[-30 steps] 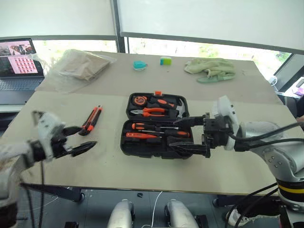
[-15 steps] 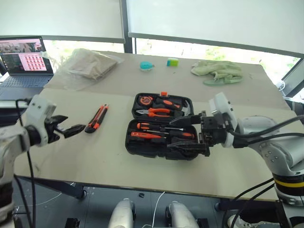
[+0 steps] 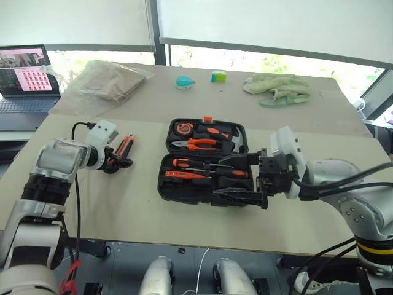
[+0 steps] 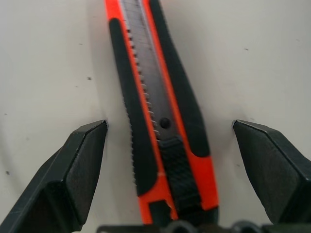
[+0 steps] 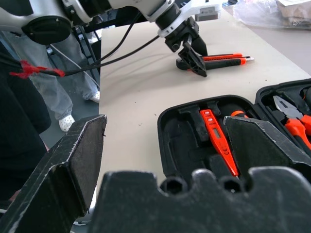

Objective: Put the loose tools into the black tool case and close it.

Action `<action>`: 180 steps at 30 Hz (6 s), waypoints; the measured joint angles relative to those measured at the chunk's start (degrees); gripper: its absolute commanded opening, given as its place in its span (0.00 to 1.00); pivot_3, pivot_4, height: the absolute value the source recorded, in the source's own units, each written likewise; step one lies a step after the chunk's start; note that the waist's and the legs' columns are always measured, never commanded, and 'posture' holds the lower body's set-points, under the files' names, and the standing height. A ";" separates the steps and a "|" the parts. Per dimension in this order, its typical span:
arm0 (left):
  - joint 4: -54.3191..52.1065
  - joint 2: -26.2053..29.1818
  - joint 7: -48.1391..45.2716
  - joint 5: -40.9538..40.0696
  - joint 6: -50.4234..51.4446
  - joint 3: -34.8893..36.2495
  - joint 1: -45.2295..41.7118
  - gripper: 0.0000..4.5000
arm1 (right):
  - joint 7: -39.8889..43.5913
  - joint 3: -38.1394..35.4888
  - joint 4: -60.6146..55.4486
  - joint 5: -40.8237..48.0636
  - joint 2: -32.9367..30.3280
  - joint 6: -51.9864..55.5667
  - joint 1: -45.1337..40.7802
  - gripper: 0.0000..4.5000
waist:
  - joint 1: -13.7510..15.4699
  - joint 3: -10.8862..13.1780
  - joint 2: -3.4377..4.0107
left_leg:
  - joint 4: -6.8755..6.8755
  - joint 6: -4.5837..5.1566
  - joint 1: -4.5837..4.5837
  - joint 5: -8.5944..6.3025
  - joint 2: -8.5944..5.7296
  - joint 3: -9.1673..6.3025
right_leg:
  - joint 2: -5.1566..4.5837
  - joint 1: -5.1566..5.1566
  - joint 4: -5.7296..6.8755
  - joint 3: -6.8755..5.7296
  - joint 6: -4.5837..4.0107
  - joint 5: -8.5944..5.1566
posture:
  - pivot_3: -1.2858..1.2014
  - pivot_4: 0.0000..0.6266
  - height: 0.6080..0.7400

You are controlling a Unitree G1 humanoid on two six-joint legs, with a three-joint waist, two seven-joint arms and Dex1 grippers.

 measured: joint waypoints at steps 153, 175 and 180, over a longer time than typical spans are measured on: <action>-21.85 -14.49 -42.21 -18.62 -22.29 3.67 -3.01 0.99 | -4.77 -56.81 -6.84 1.28 -3.81 -2.81 60.52 1.00 | -0.55 -0.76 0.73 | 0.03 0.31 0.41 -0.01 -0.21 -0.51 | 0.02 1.11 -0.93 0.28 0.37 -0.05 | 0.52 0.24 1.00; -15.97 -22.34 -38.01 -13.93 -29.64 -3.73 -5.23 1.00 | -4.87 4.31 42.18 -29.62 -14.40 -3.16 -0.88 0.89 | 0.36 -0.55 0.89 | 0.04 0.36 0.03 -0.03 -0.50 -0.29 | -0.13 0.82 -0.94 0.22 0.54 -0.07 | 0.52 0.24 1.00; -17.24 -21.03 -38.03 -14.07 -29.50 -3.49 -5.18 1.00 | -2.96 5.57 46.69 -32.30 -12.29 -5.07 -1.25 0.56 | 0.36 -0.55 0.90 | 0.04 0.36 0.02 -0.03 -0.51 -0.30 | -0.14 0.83 -0.93 0.21 0.54 -0.07 | 0.52 0.24 1.00</action>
